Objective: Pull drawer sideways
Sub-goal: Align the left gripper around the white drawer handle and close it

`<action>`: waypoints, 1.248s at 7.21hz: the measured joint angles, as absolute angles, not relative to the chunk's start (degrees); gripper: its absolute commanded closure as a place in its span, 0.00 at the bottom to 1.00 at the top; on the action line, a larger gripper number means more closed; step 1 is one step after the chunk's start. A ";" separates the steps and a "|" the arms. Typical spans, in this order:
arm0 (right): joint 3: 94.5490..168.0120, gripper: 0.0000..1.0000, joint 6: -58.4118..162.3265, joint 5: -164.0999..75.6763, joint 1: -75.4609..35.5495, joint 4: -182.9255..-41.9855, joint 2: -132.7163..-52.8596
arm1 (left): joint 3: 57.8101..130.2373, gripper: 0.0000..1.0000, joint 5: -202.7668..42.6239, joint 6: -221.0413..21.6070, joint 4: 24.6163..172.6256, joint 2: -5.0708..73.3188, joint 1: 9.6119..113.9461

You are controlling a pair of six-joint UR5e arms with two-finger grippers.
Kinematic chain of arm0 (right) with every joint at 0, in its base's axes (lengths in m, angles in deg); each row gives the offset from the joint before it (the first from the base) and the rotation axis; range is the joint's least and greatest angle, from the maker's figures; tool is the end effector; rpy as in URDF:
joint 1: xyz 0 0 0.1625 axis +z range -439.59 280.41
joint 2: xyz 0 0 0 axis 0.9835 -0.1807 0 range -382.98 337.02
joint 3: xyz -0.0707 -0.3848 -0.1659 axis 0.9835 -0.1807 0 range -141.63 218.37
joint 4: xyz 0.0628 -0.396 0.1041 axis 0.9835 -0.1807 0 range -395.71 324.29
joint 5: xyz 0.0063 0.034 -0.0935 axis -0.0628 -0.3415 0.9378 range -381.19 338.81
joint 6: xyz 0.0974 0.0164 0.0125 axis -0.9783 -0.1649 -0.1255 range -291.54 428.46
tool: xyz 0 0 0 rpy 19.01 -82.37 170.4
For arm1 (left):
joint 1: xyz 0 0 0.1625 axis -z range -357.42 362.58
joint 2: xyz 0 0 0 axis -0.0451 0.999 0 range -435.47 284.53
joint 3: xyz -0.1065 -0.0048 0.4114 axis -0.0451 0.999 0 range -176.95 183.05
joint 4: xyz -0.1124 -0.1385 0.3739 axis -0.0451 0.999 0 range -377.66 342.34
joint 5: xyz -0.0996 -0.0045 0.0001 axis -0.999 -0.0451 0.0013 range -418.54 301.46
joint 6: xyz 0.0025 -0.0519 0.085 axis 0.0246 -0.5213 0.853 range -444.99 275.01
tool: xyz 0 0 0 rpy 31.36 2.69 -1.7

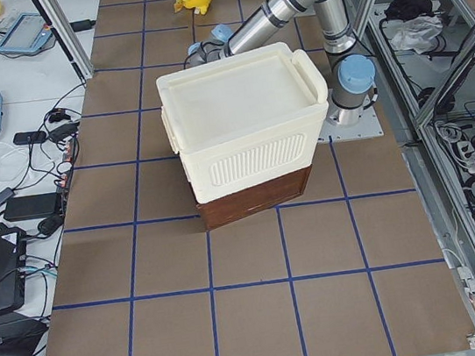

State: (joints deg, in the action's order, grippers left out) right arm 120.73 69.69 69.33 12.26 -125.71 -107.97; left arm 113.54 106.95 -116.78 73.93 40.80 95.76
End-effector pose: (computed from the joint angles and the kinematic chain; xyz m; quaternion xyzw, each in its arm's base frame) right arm 0.1496 -0.5285 0.5090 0.0268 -0.9994 0.0230 0.0044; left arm -0.0647 -0.5017 0.1669 0.0646 0.7610 0.1410 0.6299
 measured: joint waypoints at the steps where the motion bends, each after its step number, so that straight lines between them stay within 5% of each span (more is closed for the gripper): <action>1: 120.73 0.00 69.69 69.34 12.26 -125.71 -107.97 | 113.54 0.45 106.90 -117.50 74.76 40.79 95.77; 2: 120.73 0.00 69.69 69.34 12.26 -125.71 -107.97 | 113.53 0.43 106.80 -118.30 75.53 40.73 95.89; 5: 120.73 0.00 69.71 69.34 12.26 -125.71 -107.97 | 113.03 0.15 106.34 -120.18 76.09 39.70 96.95; 6: 120.73 0.00 69.70 69.36 12.26 -125.71 -107.97 | 112.55 0.20 106.20 -121.07 76.13 39.36 97.28; 8: 120.73 0.00 69.69 69.36 12.26 -125.71 -107.97 | 112.26 0.55 106.08 -122.83 76.20 39.18 97.55; 9: 120.73 0.00 69.71 69.35 12.26 -125.71 -107.97 | 112.24 0.60 106.10 -123.09 76.36 39.15 97.57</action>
